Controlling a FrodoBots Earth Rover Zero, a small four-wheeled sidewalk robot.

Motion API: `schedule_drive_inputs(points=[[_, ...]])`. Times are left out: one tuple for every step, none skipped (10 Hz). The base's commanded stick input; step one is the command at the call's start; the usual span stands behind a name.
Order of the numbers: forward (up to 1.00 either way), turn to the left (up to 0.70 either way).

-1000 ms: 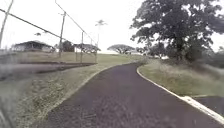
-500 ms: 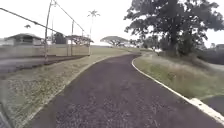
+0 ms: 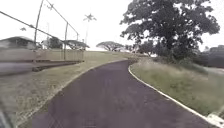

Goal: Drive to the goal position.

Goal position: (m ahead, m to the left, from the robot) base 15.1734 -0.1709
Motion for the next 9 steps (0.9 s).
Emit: schedule_drive_inputs(points=[[1.00,0.00],[1.00,0.00],[1.00,0.00],[1.00,0.00],[1.00,0.00],[1.00,0.00],[1.00,0.00],[1.00,0.00],[1.00,0.00]])
